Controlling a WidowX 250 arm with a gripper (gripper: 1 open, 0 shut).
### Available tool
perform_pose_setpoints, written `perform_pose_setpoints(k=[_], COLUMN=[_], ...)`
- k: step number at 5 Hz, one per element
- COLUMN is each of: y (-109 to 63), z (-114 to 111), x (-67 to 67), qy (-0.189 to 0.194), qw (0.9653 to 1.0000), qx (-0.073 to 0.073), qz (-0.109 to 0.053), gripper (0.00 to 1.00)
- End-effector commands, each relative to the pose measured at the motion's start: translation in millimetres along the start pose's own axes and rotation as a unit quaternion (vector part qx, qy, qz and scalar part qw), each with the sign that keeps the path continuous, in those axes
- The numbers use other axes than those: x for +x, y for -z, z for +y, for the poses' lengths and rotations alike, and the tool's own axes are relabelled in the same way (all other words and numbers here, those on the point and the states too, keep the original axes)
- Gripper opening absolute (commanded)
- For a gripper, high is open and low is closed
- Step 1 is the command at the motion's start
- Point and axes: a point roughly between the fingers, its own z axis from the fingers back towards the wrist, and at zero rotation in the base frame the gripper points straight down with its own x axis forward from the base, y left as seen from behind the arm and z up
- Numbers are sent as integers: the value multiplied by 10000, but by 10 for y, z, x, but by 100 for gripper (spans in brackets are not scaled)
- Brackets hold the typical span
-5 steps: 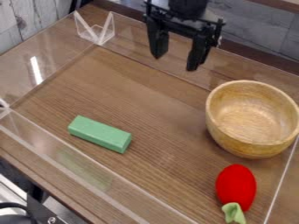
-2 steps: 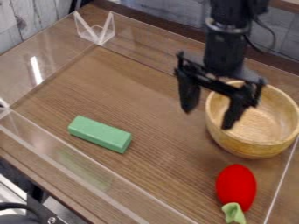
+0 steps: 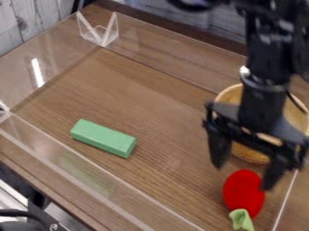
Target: Move the red fruit to the left
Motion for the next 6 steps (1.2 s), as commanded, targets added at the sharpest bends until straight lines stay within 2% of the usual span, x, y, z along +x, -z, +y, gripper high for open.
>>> perform_pose_setpoints(k=[1,2,4,5,6], y=[-67,-133,-130,-138,-143], z=[-52,-71,-66,-64,-56], x=[30,63,14,113,205], qy=[265,412,7,-517,-967], qw=[9990,9978,9965,9933,9885], qx=[-143,-175,-262,-304,-319], qz=[-338,-490,-795,-986,-1119], gripper=[100,100,100,100,100])
